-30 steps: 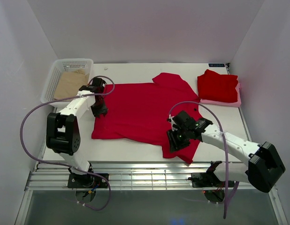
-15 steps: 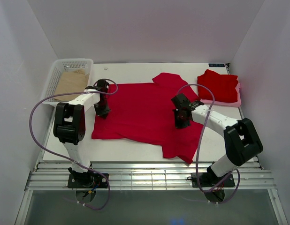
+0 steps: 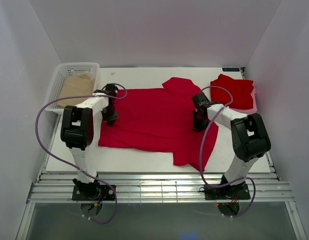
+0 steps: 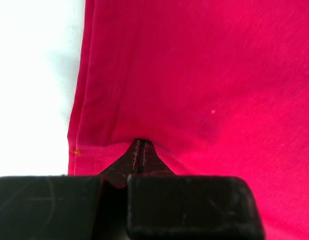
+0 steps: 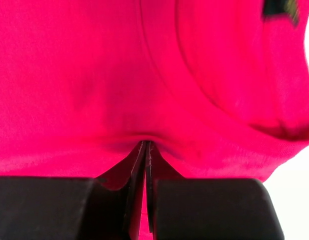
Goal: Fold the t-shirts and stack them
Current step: Flatten out the tshirt
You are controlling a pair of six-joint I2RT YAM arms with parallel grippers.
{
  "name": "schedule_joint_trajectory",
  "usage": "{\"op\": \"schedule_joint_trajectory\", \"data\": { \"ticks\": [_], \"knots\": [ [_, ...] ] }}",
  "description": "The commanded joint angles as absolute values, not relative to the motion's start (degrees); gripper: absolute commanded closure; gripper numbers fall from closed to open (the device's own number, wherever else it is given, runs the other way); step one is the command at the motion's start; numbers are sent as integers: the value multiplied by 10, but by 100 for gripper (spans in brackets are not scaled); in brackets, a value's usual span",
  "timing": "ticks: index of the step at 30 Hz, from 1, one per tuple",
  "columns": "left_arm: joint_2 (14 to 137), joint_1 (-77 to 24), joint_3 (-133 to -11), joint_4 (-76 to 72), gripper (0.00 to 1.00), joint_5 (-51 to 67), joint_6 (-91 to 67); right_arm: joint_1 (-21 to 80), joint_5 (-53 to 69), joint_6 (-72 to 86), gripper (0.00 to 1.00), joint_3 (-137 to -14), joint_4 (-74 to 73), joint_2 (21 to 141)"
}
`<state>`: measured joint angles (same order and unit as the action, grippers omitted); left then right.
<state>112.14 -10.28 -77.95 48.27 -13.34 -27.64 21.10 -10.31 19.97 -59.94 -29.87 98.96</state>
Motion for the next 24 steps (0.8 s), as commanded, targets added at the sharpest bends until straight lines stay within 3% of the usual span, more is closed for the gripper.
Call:
{"op": "schedule_joint_trajectory", "data": {
  "ticks": [1, 9, 17, 24],
  "knots": [
    [1150, -96, -803, 465, 100, -149, -272, 193, -112, 169, 92, -627, -276, 1043],
    [1216, -85, -876, 475, 100, -136, -265, 154, -90, 149, 92, -714, -293, 1124],
    [1305, -85, -1052, 488, 100, -127, -237, 129, -73, 113, 92, -844, -331, 1211],
    [1243, -86, -1040, 466, 98, -130, -242, 127, -62, 100, 92, -838, -316, 1143]
  ]
}}
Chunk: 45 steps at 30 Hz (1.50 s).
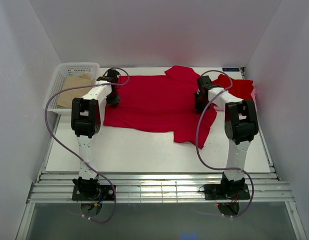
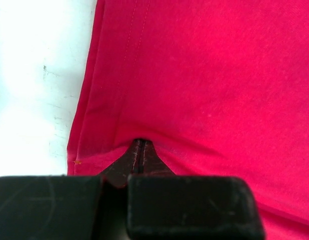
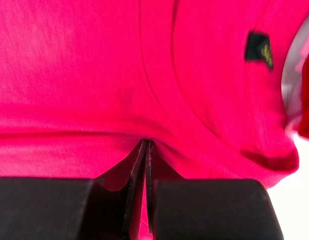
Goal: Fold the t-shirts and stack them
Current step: Flatten out the tshirt
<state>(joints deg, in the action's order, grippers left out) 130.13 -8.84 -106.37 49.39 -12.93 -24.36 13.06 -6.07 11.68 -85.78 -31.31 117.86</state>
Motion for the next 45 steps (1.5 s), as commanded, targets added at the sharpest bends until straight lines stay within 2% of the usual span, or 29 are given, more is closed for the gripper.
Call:
{"op": "schedule_joint_trajectory", "data": {
  "ticks": [1, 4, 10, 15, 16, 18, 20, 22, 27, 30, 33, 40, 42, 45],
  "knots": [
    [1224, -86, -1027, 453, 96, -127, -241, 127, -61, 105, 92, -828, -312, 1108],
    [1154, -92, -974, 414, 88, -125, -236, 127, -46, 107, 92, -788, -300, 1043],
    [1100, -96, -896, 401, 88, -104, -254, 135, 17, 117, 92, -732, -307, 974],
    [1093, -98, -851, 374, 84, -91, -251, 152, 50, 135, 92, -709, -301, 976],
    [1098, -98, -850, 374, 72, -89, -248, 154, 55, 138, 92, -704, -301, 978],
    [1107, -98, -846, 378, 37, -89, -246, 163, 62, 144, 92, -698, -294, 977],
    [1108, -98, -839, 380, 28, -99, -249, 169, 62, 152, 92, -693, -294, 973],
    [1108, -98, -838, 382, 29, -121, -251, 174, 62, 156, 92, -687, -294, 966],
    [1112, -98, -839, 407, 46, -151, -258, 177, 56, 156, 92, -659, -291, 948],
    [1111, -98, -828, 411, 53, -151, -263, 178, 53, 156, 92, -645, -294, 943],
    [1108, -98, -819, 417, 53, -143, -269, 177, 50, 156, 92, -631, -295, 938],
    [1093, -98, -791, 418, 47, -139, -274, 178, 51, 162, 92, -617, -292, 934],
    [1092, -98, -787, 418, 48, -141, -273, 178, 52, 162, 92, -615, -290, 935],
    [1093, -98, -780, 418, 55, -142, -272, 178, 51, 163, 92, -611, -292, 936]
  ]
}}
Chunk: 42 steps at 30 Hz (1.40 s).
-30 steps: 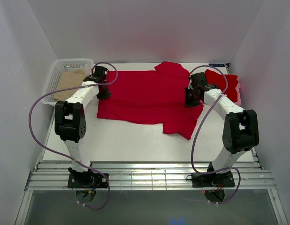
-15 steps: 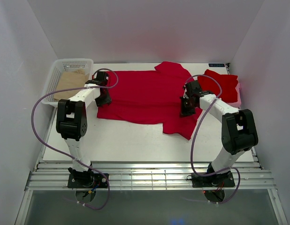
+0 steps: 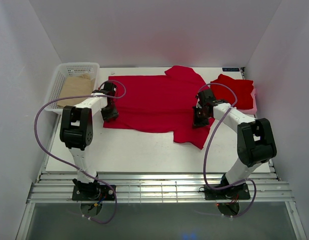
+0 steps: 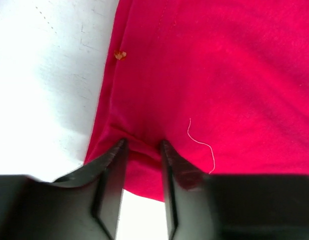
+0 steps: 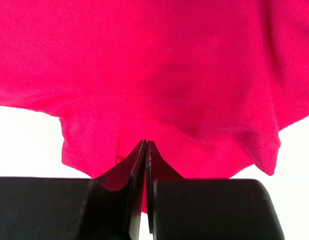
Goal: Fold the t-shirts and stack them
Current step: Flatten out the tshirt
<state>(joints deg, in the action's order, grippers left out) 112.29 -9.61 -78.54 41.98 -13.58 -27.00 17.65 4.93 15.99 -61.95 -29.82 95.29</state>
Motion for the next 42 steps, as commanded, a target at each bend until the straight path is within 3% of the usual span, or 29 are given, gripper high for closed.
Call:
{"op": "schedule_joint_trajectory", "data": {
  "ticks": [1, 2, 5, 20, 27, 42],
  "knots": [
    [1094, -98, -779, 418, 59, -142, -272, 178, 51, 163, 92, -609, -291, 934],
    [1094, -98, -778, 418, 64, -142, -271, 177, 50, 163, 92, -605, -290, 933],
    [1092, -98, -773, 418, 100, -142, -269, 177, 47, 163, 92, -597, -288, 928],
    [899, -100, -697, 438, 100, -142, -272, 178, 57, 162, 92, -605, -285, 946],
    [882, -100, -635, 442, 100, -120, -266, 178, 66, 161, 92, -620, -291, 955],
    [866, -102, -590, 448, 90, -97, -273, 185, 67, 163, 92, -589, -288, 929]
  ]
}}
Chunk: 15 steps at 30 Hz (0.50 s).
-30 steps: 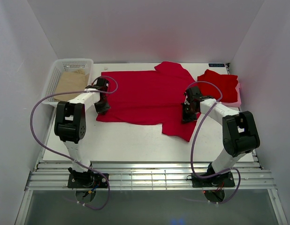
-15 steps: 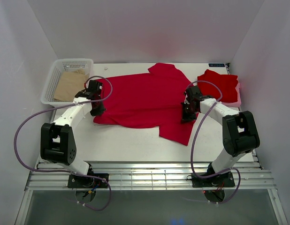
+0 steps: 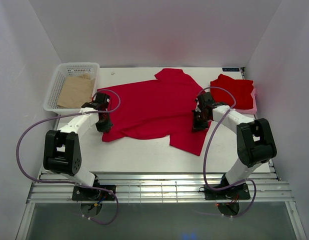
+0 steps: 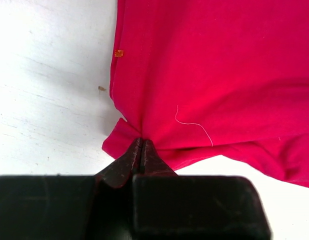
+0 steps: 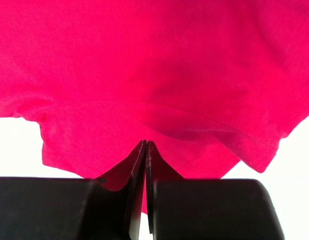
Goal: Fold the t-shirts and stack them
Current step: Flatten out the tshirt
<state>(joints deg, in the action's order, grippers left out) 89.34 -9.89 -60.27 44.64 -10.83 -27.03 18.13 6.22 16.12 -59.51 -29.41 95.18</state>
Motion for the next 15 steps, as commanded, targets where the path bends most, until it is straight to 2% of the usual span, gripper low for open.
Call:
{"op": "schedule_joint_trajectory", "data": {
  "ticks": [1, 9, 15],
  "knots": [
    [865, -101, -588, 449, 89, -96, -273, 185, 68, 163, 92, -587, -288, 928],
    [836, -101, -576, 456, 76, -91, -283, 185, 71, 164, 92, -583, -288, 926],
    [829, -102, -569, 464, 75, -85, -291, 185, 76, 165, 92, -581, -287, 927]
  ]
}}
